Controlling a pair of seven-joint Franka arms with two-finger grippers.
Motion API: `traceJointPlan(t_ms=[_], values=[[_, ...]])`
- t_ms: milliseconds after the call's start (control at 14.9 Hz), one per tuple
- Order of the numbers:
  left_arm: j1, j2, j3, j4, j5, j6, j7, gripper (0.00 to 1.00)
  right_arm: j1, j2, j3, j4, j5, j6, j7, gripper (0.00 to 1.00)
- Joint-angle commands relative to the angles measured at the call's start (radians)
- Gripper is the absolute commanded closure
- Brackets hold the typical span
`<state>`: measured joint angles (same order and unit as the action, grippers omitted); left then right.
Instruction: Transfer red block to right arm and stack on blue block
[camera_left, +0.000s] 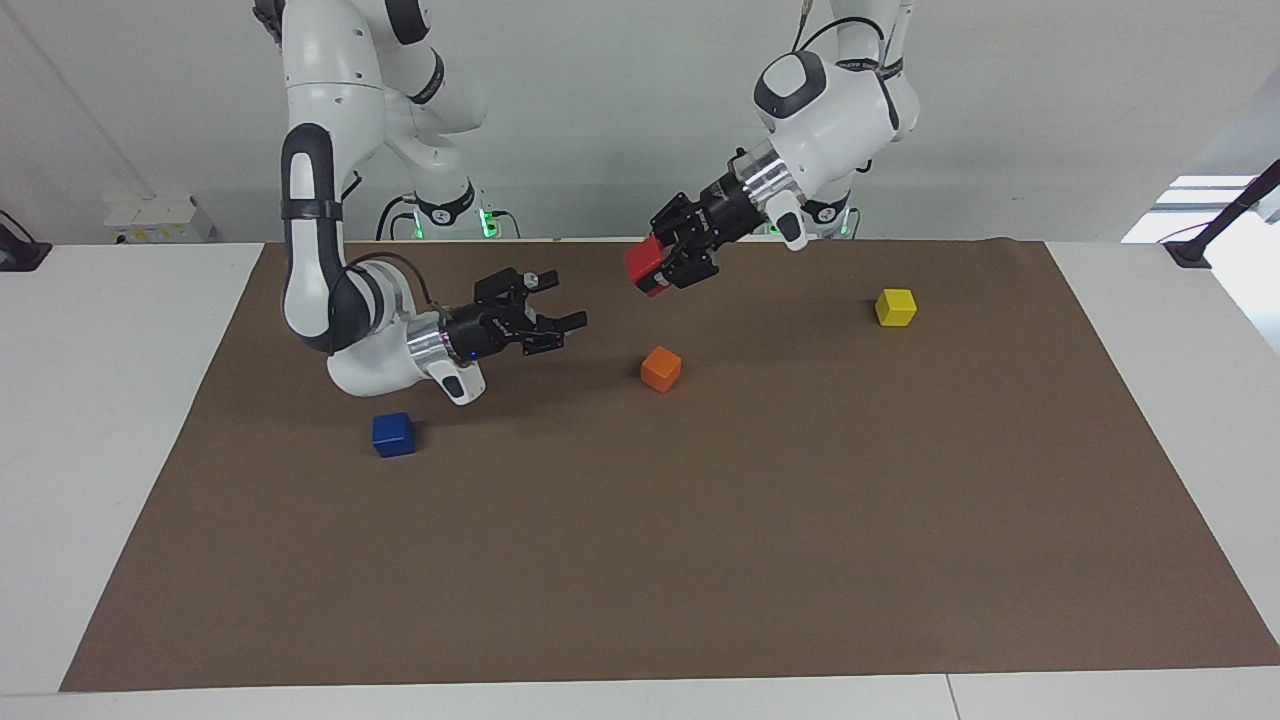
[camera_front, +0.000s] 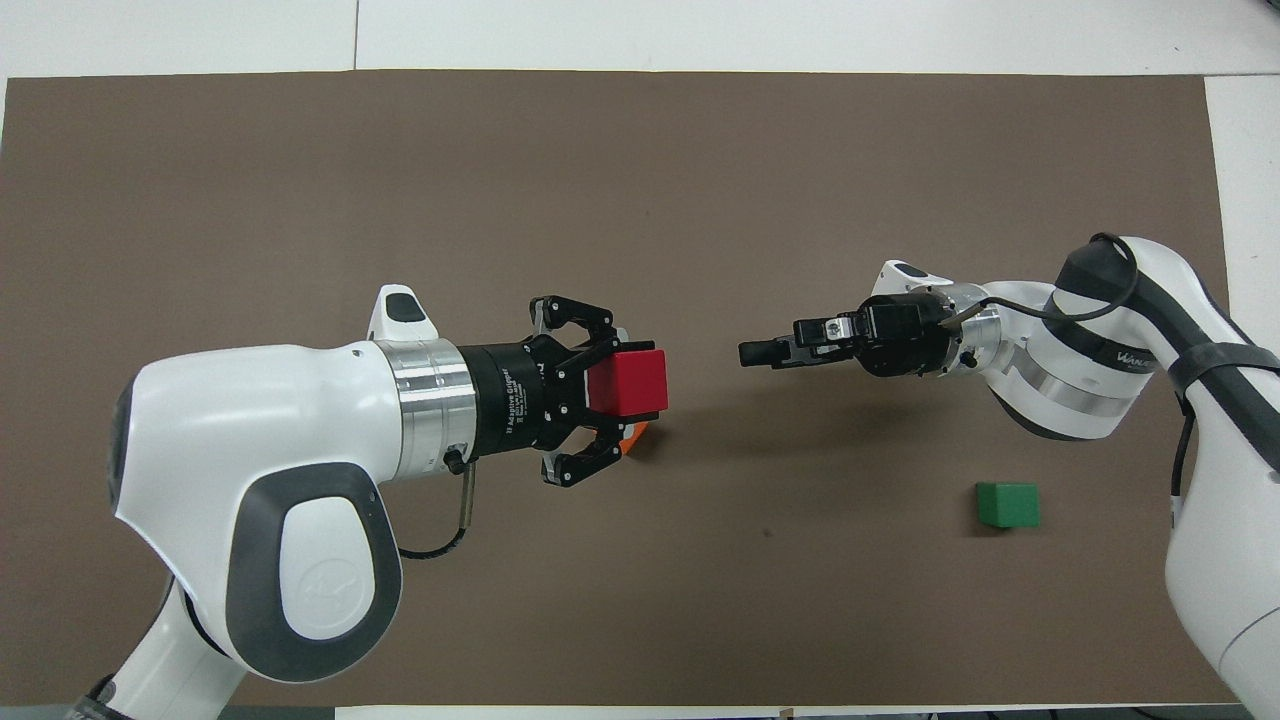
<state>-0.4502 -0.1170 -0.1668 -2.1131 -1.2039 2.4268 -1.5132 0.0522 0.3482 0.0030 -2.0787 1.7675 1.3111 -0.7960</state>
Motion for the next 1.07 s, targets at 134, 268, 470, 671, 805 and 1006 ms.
traceJointPlan(t_ms=[134, 268, 470, 671, 805, 1006], values=[[-0.094, 0.034, 0.013, -0.01, -0.141, 0.126, -0.013, 1.0, 0.021, -0.008, 0.003, -0.027, 0.027, 0.023, -0.019, 0.0], [-0.116, 0.054, 0.013, -0.007, -0.193, 0.162, 0.005, 1.0, 0.021, -0.009, 0.003, -0.032, 0.027, 0.02, -0.02, 0.0], [-0.134, 0.08, 0.013, 0.002, -0.329, 0.176, 0.147, 1.0, 0.021, -0.009, 0.002, -0.032, 0.027, 0.02, -0.025, 0.0], [-0.163, 0.086, 0.013, 0.002, -0.419, 0.213, 0.225, 1.0, 0.02, -0.009, 0.002, -0.034, 0.027, 0.019, -0.028, 0.0], [-0.163, 0.091, 0.013, 0.01, -0.425, 0.215, 0.226, 1.0, 0.02, -0.011, 0.002, -0.034, 0.027, 0.019, -0.029, 0.0], [-0.171, 0.135, 0.013, 0.041, -0.437, 0.219, 0.24, 1.0, 0.017, -0.011, 0.002, -0.034, 0.027, 0.02, -0.029, 0.0]])
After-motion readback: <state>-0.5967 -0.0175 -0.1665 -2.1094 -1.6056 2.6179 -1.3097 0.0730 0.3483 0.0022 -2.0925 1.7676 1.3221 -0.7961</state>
